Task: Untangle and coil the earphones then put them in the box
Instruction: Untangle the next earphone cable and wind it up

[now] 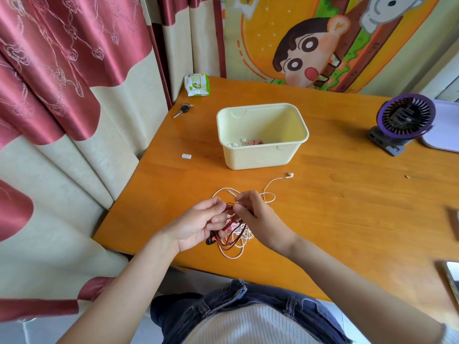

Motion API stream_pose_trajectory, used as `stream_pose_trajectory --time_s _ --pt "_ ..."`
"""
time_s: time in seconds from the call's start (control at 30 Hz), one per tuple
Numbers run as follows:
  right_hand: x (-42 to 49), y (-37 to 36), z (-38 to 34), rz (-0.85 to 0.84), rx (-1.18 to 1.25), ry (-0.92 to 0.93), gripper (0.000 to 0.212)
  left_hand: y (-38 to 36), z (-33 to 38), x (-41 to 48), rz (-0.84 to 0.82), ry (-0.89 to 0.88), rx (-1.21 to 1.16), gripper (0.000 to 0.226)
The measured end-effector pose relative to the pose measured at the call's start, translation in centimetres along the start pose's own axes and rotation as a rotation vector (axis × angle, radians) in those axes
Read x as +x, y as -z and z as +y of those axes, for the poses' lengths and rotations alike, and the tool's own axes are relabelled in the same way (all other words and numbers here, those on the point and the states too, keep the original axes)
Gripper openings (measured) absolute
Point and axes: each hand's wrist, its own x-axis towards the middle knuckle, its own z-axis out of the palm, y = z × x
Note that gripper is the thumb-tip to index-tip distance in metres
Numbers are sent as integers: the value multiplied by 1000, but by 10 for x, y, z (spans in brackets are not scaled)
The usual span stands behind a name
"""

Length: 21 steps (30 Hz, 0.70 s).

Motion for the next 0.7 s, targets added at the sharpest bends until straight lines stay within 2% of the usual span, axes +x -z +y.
stream_pose_trajectory --time_s 0.07,0.17,0.3,0.4,0.5,0.57,0.63,0.7 --pt "1 1 -3 -51 38 -29 16 -2 2 -3 4 1 119 13" --pt "2 3 -8 -153 -2 -68 10 -6 4 -6 19 -25 243 16" --pt "1 8 -2 -293 -191 -87 31 -13 6 -10 106 -106 458 17" --pt "-2 9 2 -274 -244 -70 35 -16 1 -10 209 -239 648 18" --pt "-3 10 2 -212 -227 -20 36 -14 -6 -9 391 -443 694 18" --pt "-3 10 -1 -180 -247 29 36 -10 -11 -9 476 -555 875 18" --pt "-2 8 -2 -151 -279 71 35 -3 -15 -10 490 -627 1122 19" --pt "2 6 2 -128 -309 90 31 2 -16 -12 413 -580 1181 22"
